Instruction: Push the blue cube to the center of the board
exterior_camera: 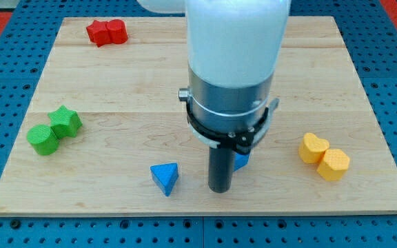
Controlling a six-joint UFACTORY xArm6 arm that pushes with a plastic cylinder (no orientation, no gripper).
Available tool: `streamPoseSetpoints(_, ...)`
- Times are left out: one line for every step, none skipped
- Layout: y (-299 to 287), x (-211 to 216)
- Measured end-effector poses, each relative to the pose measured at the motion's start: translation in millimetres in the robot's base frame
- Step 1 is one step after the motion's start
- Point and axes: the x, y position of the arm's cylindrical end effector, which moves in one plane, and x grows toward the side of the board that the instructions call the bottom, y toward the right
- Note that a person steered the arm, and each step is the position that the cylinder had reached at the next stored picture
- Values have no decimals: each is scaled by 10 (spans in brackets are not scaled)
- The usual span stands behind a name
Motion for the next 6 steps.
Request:
streamPoseSetpoints(419, -153)
streamPoseSetpoints(93, -428)
streamPoseSetpoints(-300, -725)
streamPoseSetpoints(-323, -1169)
streamPoseSetpoints(-310, -1661)
streamPoseSetpoints(-193, -2084)
